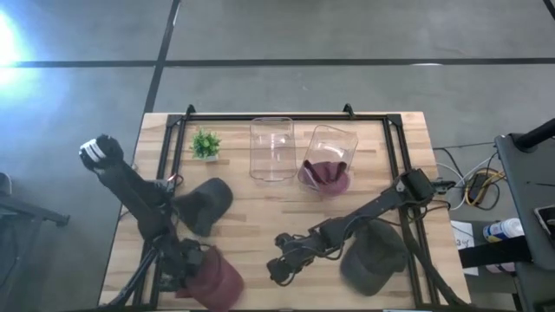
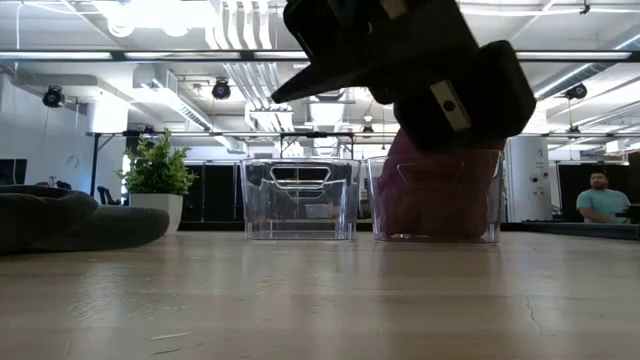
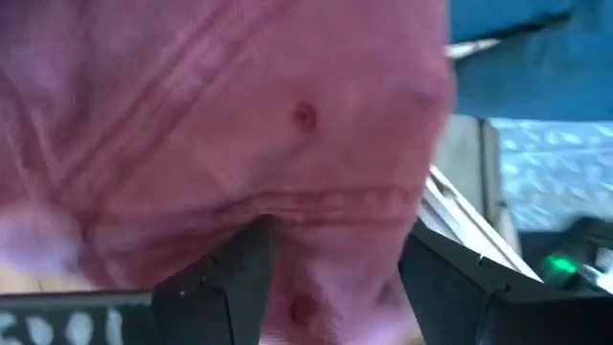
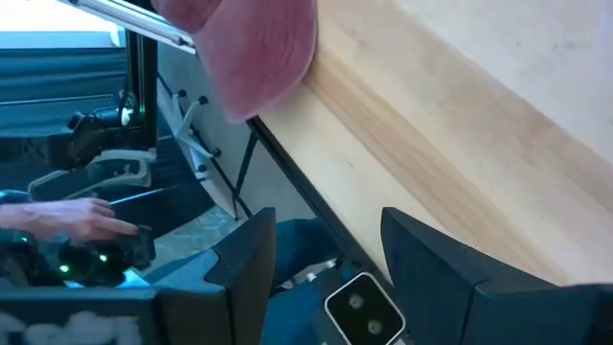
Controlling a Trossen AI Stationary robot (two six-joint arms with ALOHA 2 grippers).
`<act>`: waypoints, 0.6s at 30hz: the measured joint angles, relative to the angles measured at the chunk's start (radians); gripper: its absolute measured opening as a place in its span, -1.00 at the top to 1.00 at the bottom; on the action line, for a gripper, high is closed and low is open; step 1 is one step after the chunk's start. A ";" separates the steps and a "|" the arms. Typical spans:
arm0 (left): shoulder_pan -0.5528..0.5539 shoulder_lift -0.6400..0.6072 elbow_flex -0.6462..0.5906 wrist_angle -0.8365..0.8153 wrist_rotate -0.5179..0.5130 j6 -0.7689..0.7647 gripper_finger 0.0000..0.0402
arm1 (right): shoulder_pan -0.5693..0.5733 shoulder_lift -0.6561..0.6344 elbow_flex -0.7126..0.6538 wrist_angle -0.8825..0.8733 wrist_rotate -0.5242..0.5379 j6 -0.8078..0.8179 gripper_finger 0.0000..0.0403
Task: Pick & Place hat
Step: Put the red cap into the right transparent bin
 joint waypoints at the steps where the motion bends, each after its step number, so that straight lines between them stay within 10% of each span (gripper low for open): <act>1: 0.007 0.040 0.001 0.043 -0.016 0.017 -0.05 | -0.003 0.000 0.000 -0.001 0.000 -0.006 0.08; 18: 0.387 0.321 0.062 0.256 -0.356 -0.056 -0.05 | 0.041 -0.018 -0.001 -0.249 0.007 0.100 0.08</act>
